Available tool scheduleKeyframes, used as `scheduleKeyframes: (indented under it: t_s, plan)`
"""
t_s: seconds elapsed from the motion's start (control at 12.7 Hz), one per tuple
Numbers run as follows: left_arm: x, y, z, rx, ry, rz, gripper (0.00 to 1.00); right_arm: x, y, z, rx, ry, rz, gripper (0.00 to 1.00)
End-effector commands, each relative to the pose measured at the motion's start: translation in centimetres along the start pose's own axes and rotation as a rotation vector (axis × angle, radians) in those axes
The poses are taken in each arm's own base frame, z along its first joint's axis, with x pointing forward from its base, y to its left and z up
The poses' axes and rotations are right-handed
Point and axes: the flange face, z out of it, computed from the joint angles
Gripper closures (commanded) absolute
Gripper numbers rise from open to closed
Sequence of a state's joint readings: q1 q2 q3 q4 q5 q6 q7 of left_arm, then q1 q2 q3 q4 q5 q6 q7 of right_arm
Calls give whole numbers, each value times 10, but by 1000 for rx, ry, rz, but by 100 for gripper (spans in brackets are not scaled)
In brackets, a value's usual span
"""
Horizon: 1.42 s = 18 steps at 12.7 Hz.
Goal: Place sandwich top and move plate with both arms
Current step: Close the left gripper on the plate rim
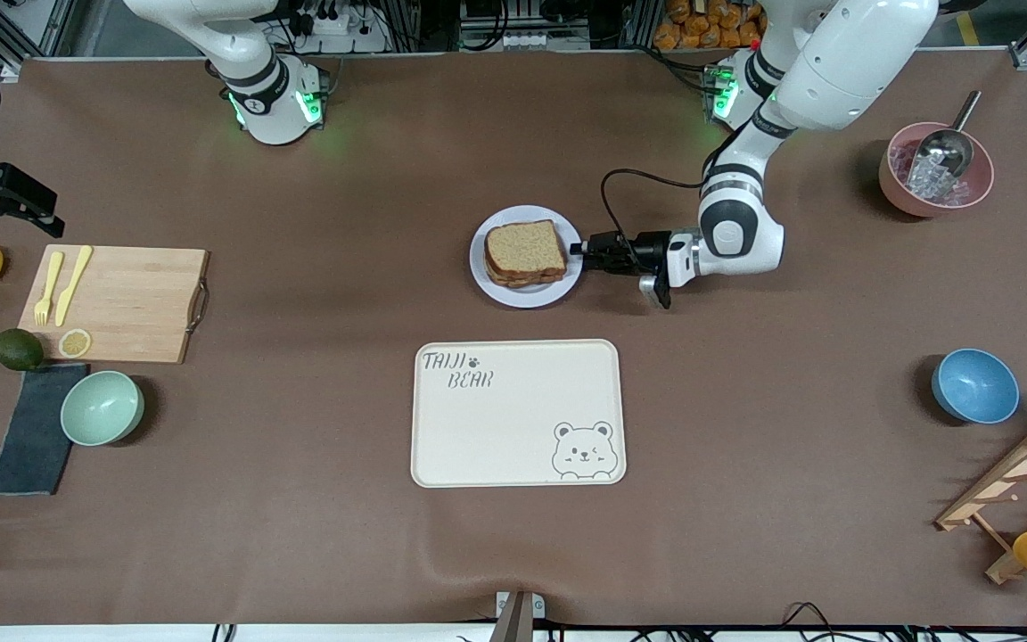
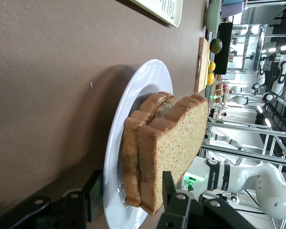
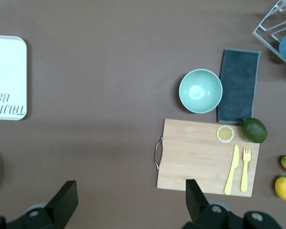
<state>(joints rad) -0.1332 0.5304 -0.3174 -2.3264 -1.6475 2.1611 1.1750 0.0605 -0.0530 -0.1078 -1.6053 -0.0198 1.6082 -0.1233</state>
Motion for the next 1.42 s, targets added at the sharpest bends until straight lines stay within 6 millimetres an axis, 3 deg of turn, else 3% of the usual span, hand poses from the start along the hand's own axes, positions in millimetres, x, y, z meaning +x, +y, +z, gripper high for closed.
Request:
scheduleKeyframes:
  t_s: [0.0,0.24,0.71,0.94,1.34]
  plan:
    - [-1,-6,7,-12,11,8,46,11,-2,1,-8,20,7,0]
    - [0,-13,12,-16,10,19,47,10,3,1,-8,20,14,0]
    - [1,-15,13,-18,9,23,67,9,10,0,-10,24,27,0]
    - [0,-18,13,-18,9,16,70,8,19,-1,-11,27,42,0]
    - [4,-20,15,-21,12,16,97,8,16,0,-10,22,37,0]
